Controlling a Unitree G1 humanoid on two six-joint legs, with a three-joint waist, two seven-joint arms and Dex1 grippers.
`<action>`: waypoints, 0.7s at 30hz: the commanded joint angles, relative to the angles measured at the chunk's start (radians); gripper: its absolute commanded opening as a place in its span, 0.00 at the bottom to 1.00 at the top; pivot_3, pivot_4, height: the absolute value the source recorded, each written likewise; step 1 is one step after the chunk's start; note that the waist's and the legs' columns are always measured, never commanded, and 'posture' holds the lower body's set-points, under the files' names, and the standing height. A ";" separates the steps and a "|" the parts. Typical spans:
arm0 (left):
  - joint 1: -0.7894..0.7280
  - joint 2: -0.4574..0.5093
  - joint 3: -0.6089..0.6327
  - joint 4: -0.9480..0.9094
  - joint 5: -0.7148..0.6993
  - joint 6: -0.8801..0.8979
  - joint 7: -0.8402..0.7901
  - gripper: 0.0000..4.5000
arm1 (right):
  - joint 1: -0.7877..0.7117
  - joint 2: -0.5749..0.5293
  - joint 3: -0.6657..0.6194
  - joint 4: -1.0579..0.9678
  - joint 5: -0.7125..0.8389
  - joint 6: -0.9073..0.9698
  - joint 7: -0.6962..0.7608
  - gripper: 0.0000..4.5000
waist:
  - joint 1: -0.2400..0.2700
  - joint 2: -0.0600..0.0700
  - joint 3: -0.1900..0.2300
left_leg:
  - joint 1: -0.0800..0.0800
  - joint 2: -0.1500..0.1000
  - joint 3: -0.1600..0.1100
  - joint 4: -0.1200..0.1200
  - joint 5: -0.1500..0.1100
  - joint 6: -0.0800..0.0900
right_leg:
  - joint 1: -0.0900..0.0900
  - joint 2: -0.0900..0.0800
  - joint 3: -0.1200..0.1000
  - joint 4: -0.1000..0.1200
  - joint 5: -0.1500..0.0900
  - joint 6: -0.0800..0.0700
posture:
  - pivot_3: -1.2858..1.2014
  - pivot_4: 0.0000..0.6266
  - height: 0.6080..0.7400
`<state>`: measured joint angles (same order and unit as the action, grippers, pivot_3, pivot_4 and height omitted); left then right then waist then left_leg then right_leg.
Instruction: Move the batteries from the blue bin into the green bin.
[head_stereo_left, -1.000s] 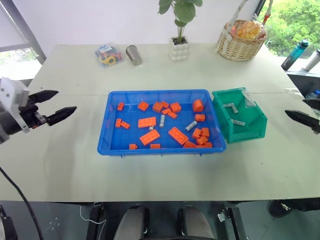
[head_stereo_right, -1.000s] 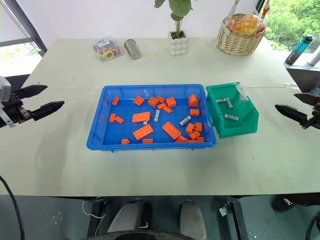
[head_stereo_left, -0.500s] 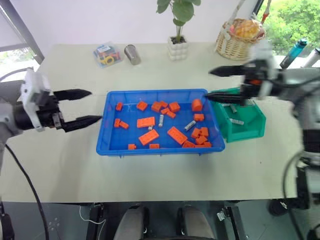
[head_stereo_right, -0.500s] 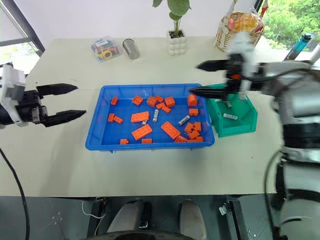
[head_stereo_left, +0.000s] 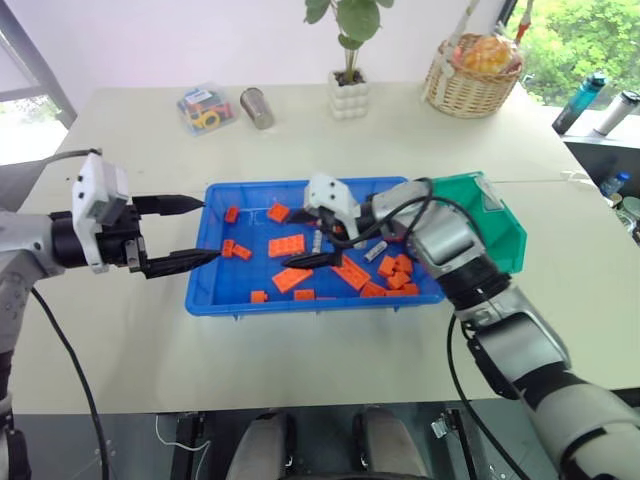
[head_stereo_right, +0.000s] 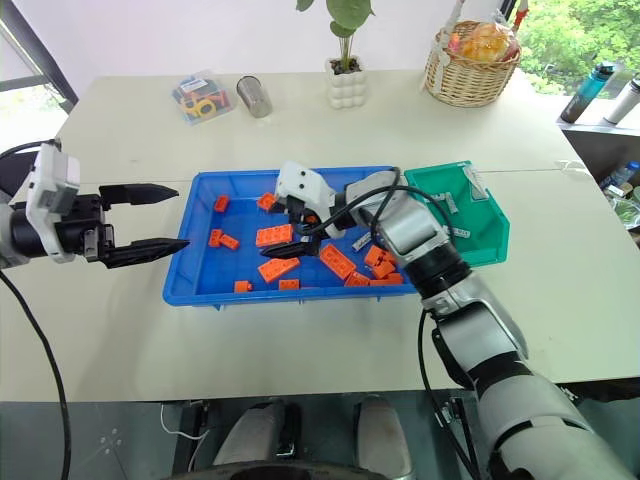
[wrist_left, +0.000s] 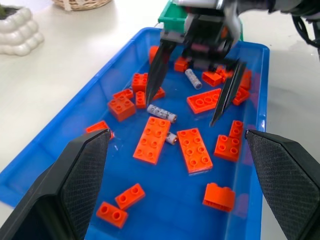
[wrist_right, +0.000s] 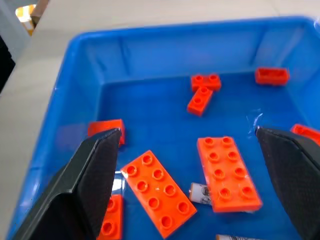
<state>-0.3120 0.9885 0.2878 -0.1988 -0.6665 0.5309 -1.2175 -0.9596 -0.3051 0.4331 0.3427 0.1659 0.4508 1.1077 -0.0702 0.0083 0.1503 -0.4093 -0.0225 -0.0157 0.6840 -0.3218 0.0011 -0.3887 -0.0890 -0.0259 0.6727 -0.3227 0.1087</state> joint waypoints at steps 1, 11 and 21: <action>0.003 0.002 0.017 -0.028 -0.011 -0.009 0.000 1.00 | -0.053 0.051 0.001 0.098 -0.046 -0.056 -0.023 0.98 | -0.006 0.000 0.000 | 0.000 0.000 0.000 0.000 0.000 0.000 | 0.000 0.000 -0.002 0.000 0.000 0.000 | 0.52 0.24 0.98; 0.026 -0.020 0.027 -0.047 -0.011 -0.024 0.007 1.00 | -0.127 0.137 -0.018 0.383 -0.148 -0.147 -0.077 0.98 | -0.031 0.000 0.000 | 0.000 -0.001 -0.009 0.000 0.001 -0.002 | 0.001 0.001 -0.005 0.001 0.000 0.000 | 0.52 0.24 0.98; 0.034 -0.039 0.029 -0.061 -0.015 -0.021 0.038 1.00 | -0.144 0.178 -0.059 0.416 -0.153 -0.145 -0.067 0.26 | -0.041 0.000 0.000 | 0.000 -0.002 -0.013 0.000 0.002 -0.003 | -0.001 0.001 -0.005 0.010 0.000 0.000 | 0.52 0.24 0.98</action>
<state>-0.2790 0.9484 0.2891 -0.2378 -0.6670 0.5190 -1.1863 -1.0741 -0.1326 0.4088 0.7886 0.0025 0.3002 1.0315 -0.1113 0.0086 0.1505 -0.4090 -0.0243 -0.0289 0.6839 -0.3200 -0.0022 -0.3895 -0.0882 -0.0307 0.6829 -0.3227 0.1087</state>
